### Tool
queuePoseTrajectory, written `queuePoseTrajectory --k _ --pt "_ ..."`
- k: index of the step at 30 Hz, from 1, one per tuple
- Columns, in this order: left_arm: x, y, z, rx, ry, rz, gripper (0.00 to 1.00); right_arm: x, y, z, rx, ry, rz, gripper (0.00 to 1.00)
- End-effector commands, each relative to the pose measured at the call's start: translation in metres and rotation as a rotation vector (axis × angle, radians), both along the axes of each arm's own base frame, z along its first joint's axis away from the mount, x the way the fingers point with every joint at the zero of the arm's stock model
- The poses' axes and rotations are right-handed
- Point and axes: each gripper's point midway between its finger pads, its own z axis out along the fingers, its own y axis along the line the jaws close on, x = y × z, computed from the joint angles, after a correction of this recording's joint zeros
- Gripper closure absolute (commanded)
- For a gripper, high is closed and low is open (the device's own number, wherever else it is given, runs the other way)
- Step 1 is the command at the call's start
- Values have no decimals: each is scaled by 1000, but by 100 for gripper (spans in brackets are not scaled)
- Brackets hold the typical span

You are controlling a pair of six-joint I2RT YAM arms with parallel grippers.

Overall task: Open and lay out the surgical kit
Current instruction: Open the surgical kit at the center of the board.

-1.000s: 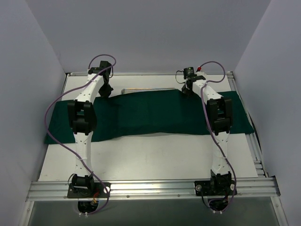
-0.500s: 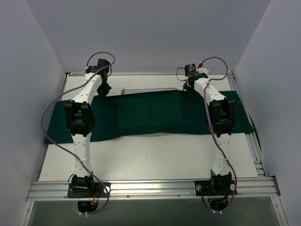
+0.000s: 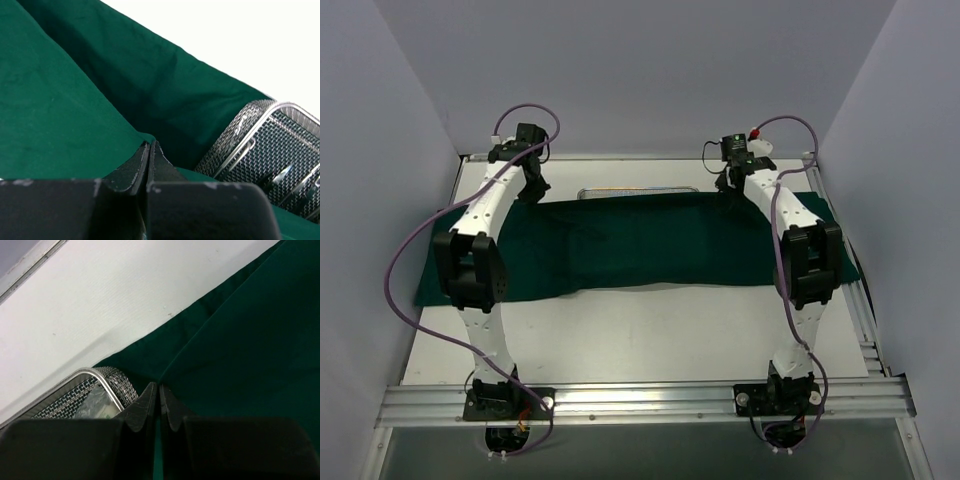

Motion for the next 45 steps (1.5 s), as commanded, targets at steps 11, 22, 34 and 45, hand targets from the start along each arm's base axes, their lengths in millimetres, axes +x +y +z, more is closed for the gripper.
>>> queuePoseTrajectory --k 11,22,34,45 --pt "-47 32 55 99 -79 35 98 -53 -42 68 -107 -85 -57 100" --pt "-195 37 76 57 -24 48 98 -187 -54 97 -83 -69 -70 100" --pt "-395 23 69 -214 37 -38 98 -392 -59 120 172 -144 -8 100" --pt "-434 -19 61 -507 -72 -111 52 -423 -34 114 247 -145 194 66"
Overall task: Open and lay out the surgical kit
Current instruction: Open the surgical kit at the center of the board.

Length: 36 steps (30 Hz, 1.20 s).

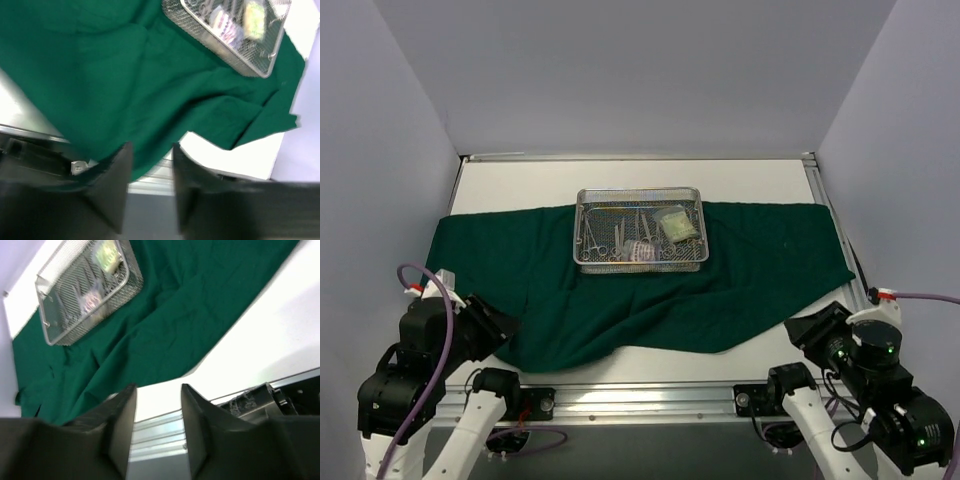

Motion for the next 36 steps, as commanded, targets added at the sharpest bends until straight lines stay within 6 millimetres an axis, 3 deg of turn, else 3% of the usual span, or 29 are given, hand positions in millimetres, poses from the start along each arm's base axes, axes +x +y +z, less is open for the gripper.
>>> queuePoseTrajectory --k 1,3,6,13,18,20,21,25,30,31,36 --pt "-60 3 -26 -9 242 -7 43 4 3 -23 -76 126 71 61" --pt "-58 6 -23 6 237 3 22 15 -5 -27 -141 150 59 52" --pt "-49 12 -24 48 258 24 8 32 -13 -37 -209 202 33 46" --pt "21 16 -42 167 271 34 7 90 -19 -81 -267 299 -63 44" --pt "99 16 -71 275 307 26 8 132 -24 -102 -313 368 -135 42" --pt "134 21 -71 335 266 29 8 155 -26 -116 -335 386 -164 42" --pt "148 23 -84 365 312 26 8 162 -29 -120 -344 391 -188 42" --pt "208 29 -103 385 297 20 9 200 -45 -150 -368 435 -278 44" --pt "245 39 -142 371 386 -2 10 224 -55 -179 -393 487 -342 46" --pt "252 40 -142 373 379 -2 10 228 -55 -190 -401 506 -344 47" --pt "261 43 -170 368 445 4 10 247 -54 -210 -395 528 -369 49"
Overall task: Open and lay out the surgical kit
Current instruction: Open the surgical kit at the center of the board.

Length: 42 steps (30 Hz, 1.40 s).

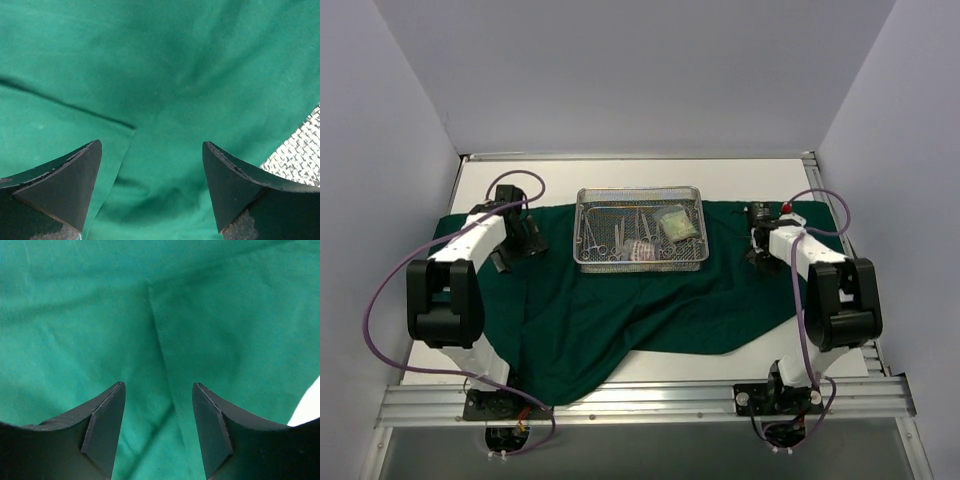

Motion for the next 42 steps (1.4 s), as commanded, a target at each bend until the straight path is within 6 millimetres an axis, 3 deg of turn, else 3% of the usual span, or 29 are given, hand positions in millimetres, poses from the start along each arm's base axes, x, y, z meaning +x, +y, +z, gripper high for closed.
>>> queuePoseTrajectory --k 1,6,20,24,29,34,38,42 --pt "28 -2 3 -12 -71 -19 10 28 -9 2 -44 -57 -66 49" --pt "25 0 -15 -8 -34 -18 11 33 -20 -7 -102 -17 -107 52" --pt "28 6 -26 10 -6 -19 13 -1 -41 -8 -180 74 -156 62" --pt "28 6 -27 12 -1 -22 14 -1 -44 -10 -166 70 -163 74" --pt "31 3 -29 -5 1 -27 15 -1 -46 -11 -170 71 -161 82" --pt "31 2 -27 -7 -1 -28 15 -4 -52 -4 -190 74 -173 99" --pt "29 3 -28 -4 8 -27 16 -13 -69 12 -212 71 -226 100" --pt "30 6 -25 -4 4 -19 17 -52 -127 42 -249 74 -419 100"
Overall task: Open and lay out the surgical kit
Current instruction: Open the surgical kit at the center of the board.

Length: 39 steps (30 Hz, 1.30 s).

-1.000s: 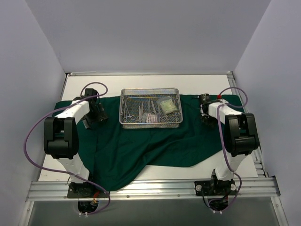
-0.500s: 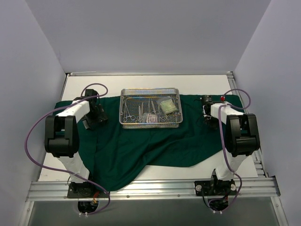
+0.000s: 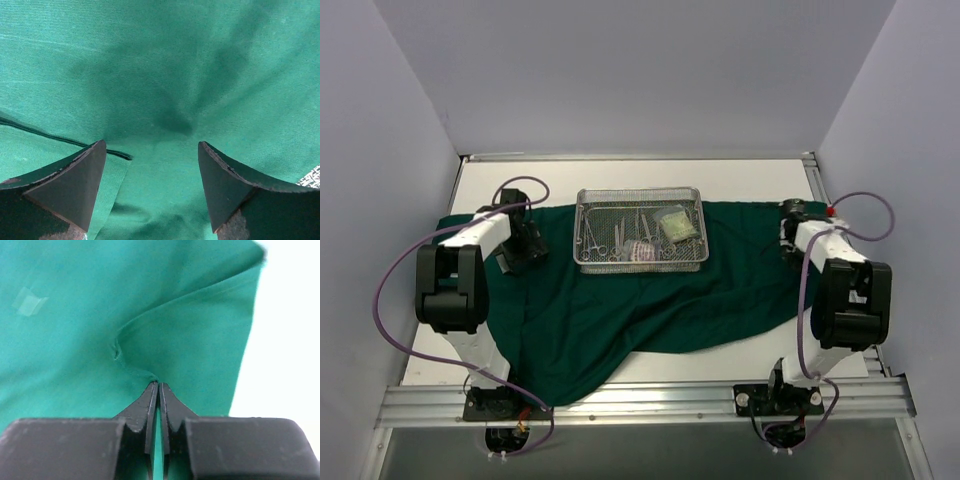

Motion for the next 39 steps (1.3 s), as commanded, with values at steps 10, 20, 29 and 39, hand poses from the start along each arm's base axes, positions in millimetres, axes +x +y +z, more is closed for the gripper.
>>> queuePoseTrajectory --k 10,20,29,39 --pt "13 15 16 21 -47 55 18 -154 -104 68 -21 -120 -647 94" --pt "11 15 20 7 -56 75 18 -106 -90 93 26 -293 -456 34" --pt "-10 12 38 33 -84 76 18 -17 -1 98 161 -386 24 30" --pt "-28 13 20 87 3 95 28 8 77 75 238 -337 330 30"
